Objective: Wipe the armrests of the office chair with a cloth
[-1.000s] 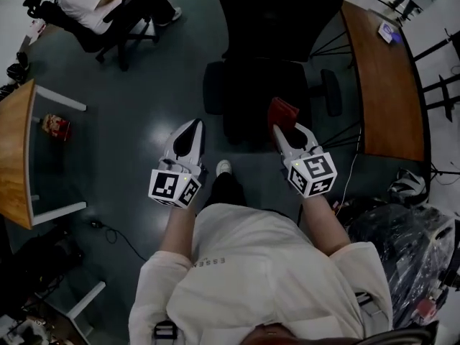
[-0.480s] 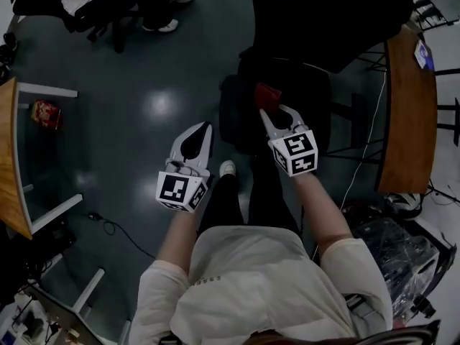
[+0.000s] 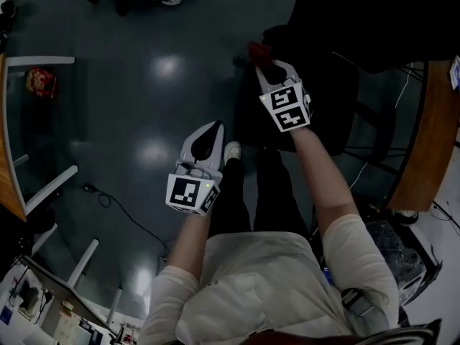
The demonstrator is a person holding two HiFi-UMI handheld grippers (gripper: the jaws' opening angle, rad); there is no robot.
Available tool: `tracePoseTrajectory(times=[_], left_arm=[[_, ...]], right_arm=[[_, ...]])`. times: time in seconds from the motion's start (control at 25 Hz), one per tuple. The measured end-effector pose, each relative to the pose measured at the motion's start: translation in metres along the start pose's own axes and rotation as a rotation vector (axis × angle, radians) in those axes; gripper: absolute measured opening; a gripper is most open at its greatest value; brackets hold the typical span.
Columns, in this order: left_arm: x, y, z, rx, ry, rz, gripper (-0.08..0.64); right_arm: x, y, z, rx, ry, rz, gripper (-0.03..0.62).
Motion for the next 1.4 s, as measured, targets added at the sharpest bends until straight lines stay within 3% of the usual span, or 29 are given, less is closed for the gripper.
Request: tracePoseTrajectory(times=[0.32,0.92,1.08,1.28,1.4], left_arm=[[0.0,0.017,-0.002,0.005,0.007,-0.031,0.014],[0.018,0.03,0.01,-0.012,0.052,-0.06,0.014],[0.009,0.035,0.018,-0.036,0.077,-0.084,0.014],[-0.023,0.056,0.025,-0.078,0.108,-0.155,0.014],[-0.047,0.064,0.034,-0.066,0.131,-0.19,0.014]], right_arm=[[0.027,0.01,-0.04,-0.075,-0.119,-0.028,0.049],[0.112,0.089,-0.155,-0.241,-0.291,-0.071,0.049],[0.128,0.098,-0.128,-0.323,-0.252,-0.082,0.049],[0.117,0.093,-0.035,-0.361,-0.073,-0.034,0.049],[0.082,0.081,0.014,-0.328,-0.032,-0.011,0.049]])
Point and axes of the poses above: the fingertips, and each gripper's own axes: x backward along the fingers, z to its right, y out of its underside, the point moved 4 cm from there along x, backward along the fingers, and after that the axes turned 7 degrees about -x, right-handed, at the moved point
